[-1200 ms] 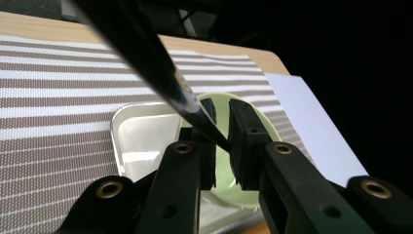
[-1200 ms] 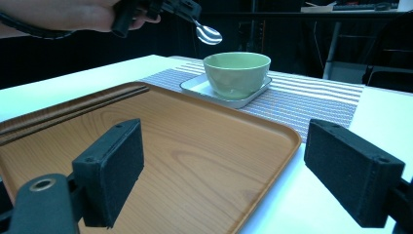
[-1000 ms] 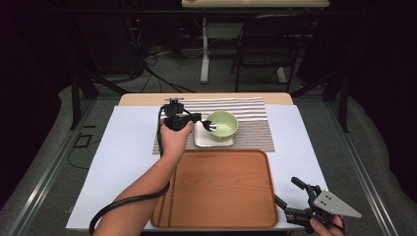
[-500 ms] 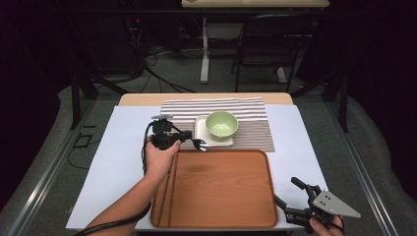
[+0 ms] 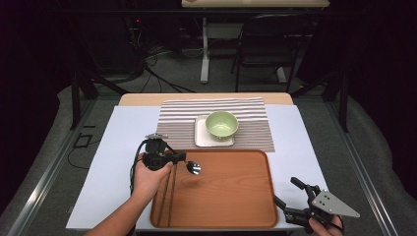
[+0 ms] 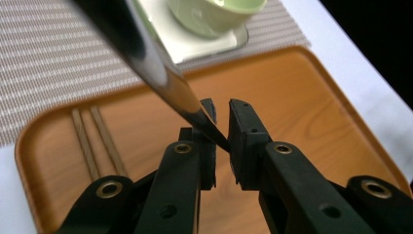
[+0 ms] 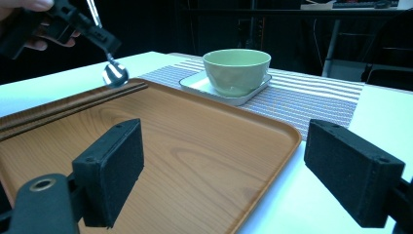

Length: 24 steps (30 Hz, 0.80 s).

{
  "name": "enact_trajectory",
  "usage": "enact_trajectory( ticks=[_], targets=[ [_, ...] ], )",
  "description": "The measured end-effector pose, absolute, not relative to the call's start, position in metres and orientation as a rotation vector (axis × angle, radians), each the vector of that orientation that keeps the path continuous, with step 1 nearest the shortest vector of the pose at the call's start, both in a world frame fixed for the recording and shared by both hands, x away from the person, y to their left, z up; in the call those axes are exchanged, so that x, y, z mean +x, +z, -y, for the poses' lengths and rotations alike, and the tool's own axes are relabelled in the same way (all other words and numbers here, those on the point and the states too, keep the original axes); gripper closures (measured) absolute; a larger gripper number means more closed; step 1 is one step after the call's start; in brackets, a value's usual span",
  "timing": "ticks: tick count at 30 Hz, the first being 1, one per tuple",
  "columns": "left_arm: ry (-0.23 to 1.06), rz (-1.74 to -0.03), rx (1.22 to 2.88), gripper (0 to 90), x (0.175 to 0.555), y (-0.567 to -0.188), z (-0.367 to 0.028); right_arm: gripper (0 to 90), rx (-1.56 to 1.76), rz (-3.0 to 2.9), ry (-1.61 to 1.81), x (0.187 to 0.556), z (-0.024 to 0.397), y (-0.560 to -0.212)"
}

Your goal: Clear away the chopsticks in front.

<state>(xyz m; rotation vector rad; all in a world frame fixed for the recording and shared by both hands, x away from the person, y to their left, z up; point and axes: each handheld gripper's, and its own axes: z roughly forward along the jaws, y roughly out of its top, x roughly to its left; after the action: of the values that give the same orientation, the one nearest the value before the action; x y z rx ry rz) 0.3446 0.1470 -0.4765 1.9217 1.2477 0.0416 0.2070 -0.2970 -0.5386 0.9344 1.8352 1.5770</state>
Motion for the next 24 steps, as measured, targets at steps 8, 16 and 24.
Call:
enact_trajectory(
  ticks=[8, 16, 24],
  targets=[
    [-0.007, -1.26, 1.962, 82.1, 0.329, -0.48, -0.157, 14.2, 0.94, -1.835, 1.574, 0.207, 0.297, -0.539],
    [-0.084, -1.287, 2.013, 82.0, 0.32, -0.483, -0.165, 14.1, 0.941, -1.836, 1.571, 0.207, 0.297, -0.539],
    [-0.168, -1.318, 2.059, 82.1, 0.315, -0.484, -0.169, 14.2, 0.946, -1.837, 1.569, 0.207, 0.297, -0.539]
  ],
)
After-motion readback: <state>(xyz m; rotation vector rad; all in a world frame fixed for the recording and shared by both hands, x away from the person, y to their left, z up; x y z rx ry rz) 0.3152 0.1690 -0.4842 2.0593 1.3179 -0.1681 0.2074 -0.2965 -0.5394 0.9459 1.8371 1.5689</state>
